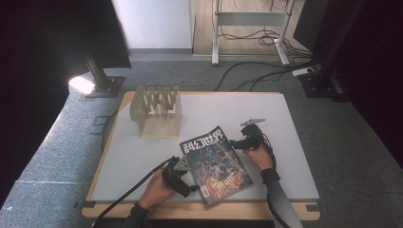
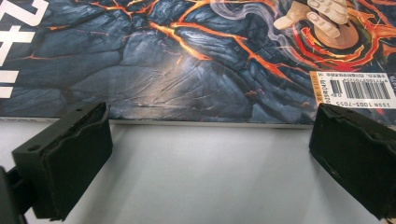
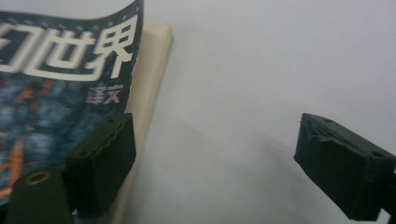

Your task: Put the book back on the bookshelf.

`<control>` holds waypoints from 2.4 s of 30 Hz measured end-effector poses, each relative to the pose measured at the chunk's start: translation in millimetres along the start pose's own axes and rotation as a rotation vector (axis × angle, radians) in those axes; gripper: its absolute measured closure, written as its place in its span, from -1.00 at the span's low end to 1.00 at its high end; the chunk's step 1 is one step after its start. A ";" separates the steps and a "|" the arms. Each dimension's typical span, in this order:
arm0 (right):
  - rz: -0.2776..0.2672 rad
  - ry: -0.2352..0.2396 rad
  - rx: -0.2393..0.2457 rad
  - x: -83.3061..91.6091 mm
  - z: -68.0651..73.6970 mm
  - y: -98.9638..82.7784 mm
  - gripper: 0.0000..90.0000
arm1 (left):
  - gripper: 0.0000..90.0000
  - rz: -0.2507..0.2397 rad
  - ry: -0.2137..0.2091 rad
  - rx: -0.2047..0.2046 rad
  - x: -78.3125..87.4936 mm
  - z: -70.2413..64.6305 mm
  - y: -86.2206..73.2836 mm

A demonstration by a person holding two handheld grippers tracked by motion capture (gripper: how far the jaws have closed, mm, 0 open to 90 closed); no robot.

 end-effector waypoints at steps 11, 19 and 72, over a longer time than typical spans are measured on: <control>-0.015 -0.030 0.018 14.0 0.9 6.6 -0.70 | -1.00 0.000 -0.001 0.000 0.0 0.0 -0.1; -0.003 -0.026 0.015 14.9 -2.2 1.9 -0.70 | -1.00 0.000 -0.001 0.001 -0.1 0.1 -0.1; 0.006 0.310 0.135 45.2 65.9 33.2 0.81 | -1.00 -0.004 0.013 0.030 0.6 -0.6 0.0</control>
Point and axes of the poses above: each handheld gripper's, and its own axes: x roughly backward along the jaws, y roughly out of its top, z roughly to its left, the point moved 4 cm from there along -x, roughly forward along the jaws, and after that the axes turned 13 degrees about -y, right-handed, at the moved point
